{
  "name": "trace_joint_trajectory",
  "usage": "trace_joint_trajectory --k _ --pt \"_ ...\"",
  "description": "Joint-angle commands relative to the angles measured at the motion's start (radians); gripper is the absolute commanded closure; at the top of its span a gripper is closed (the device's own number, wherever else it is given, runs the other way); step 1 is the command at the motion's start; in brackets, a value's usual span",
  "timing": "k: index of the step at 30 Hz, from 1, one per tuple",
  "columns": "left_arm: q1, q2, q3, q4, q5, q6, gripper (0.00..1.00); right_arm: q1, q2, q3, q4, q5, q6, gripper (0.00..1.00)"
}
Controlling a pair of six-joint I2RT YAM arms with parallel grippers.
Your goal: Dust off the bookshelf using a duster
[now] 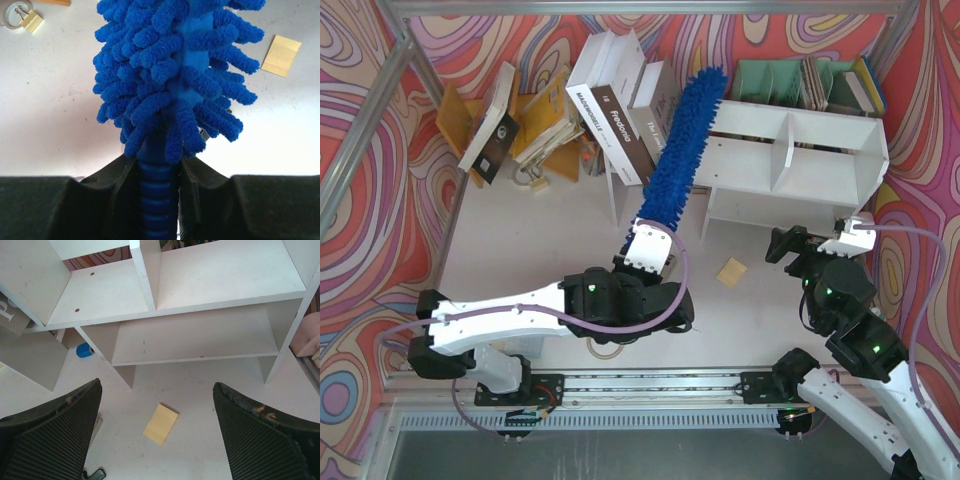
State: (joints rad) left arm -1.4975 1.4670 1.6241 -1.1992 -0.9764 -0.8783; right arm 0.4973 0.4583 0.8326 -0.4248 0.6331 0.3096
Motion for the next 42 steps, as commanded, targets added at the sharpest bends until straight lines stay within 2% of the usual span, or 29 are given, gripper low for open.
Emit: trace_joint_trajectory --k 1,11,19,26,35,42 --pt "0.015 0.034 0.001 0.042 0.008 -0.002 1.0 -0.003 -0.01 -0.01 0.024 0.024 -0.02 0.19" --pt "0.031 -0.001 0.08 0.001 -0.065 0.065 1.0 -0.003 -0.02 -0.01 0.024 0.027 -0.02 0.18" --pt "0.041 -0.081 0.078 0.056 -0.061 0.119 1.0 -0.003 -0.024 -0.012 0.024 0.03 -0.018 0.18" --pt "0.043 -0.043 0.033 0.079 -0.029 0.097 1.0 -0.003 -0.026 -0.012 0.024 0.031 -0.019 0.19" --pt "0.046 0.027 -0.035 0.145 0.082 0.064 1.0 -0.003 -0.027 -0.013 0.024 0.032 -0.02 0.18" --pt "0.052 -0.005 0.024 0.119 -0.006 0.129 1.0 -0.003 -0.029 -0.013 0.024 0.031 -0.017 0.19"
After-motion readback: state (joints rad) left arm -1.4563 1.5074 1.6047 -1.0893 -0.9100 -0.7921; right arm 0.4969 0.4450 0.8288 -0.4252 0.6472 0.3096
